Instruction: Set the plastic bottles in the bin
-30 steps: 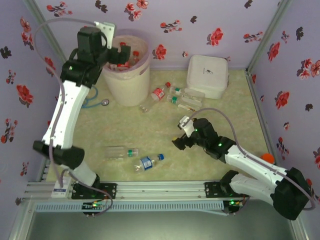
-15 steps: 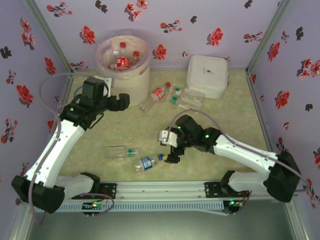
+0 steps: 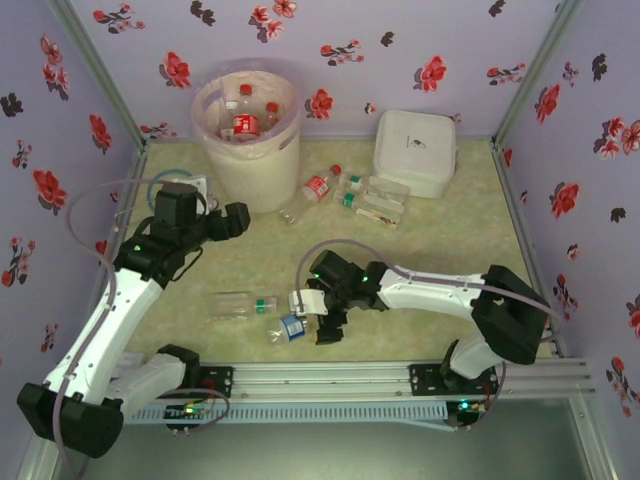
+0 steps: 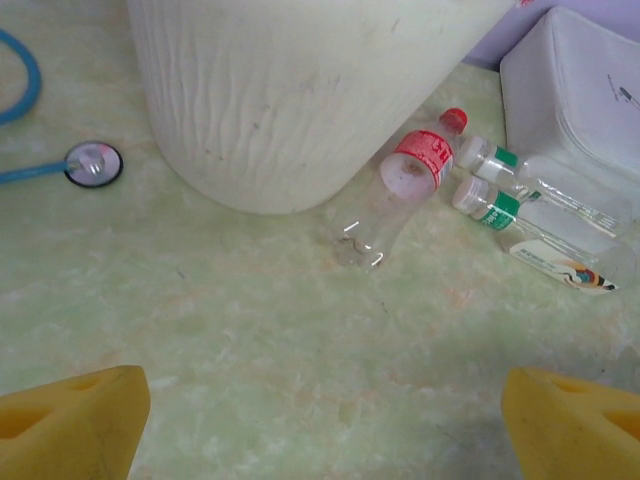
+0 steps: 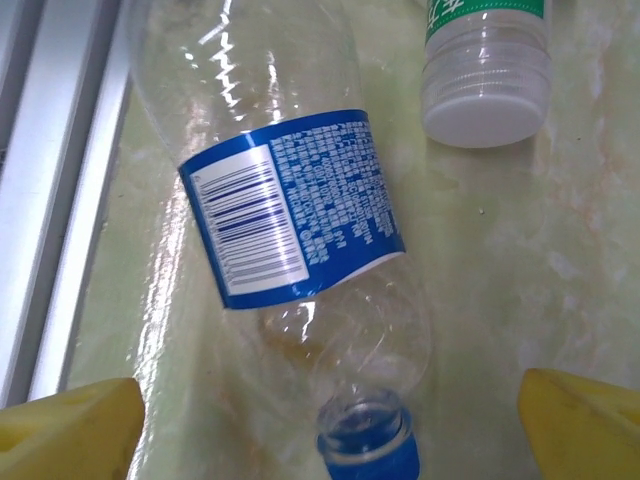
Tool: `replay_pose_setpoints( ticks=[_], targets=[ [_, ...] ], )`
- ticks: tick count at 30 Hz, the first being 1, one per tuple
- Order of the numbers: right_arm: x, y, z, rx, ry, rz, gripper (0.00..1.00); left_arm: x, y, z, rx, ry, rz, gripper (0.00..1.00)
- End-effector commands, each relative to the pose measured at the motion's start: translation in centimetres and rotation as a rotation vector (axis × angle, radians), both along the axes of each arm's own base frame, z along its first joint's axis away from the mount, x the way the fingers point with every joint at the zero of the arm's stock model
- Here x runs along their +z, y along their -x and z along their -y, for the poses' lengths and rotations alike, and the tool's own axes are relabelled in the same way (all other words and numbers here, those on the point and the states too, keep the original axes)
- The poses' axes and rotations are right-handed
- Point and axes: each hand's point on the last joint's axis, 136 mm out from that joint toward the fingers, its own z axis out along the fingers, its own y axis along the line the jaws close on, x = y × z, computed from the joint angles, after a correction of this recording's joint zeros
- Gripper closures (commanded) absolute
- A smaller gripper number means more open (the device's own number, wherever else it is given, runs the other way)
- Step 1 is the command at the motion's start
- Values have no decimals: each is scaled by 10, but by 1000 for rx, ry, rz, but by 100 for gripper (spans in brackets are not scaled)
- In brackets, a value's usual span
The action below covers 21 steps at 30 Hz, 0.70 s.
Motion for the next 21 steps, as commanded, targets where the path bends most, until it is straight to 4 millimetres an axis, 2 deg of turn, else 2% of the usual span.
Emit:
replay_pose_setpoints(
  ticks=[1,7,15,21],
  targets=[
    [1,-7,-19,-6,-50,34,6,2,-5,5,13,71,20,9],
    [-13,-4,-24,-19,-55,-9,17,3,-4,5,20,90,31,10],
    [-26,8,-17,-26,-38,-78,23,5,-7,6,24,106,44,10],
    [-24,8,-16,-59,-52,-114,40,5,-9,7,33,122,48,10]
  ],
)
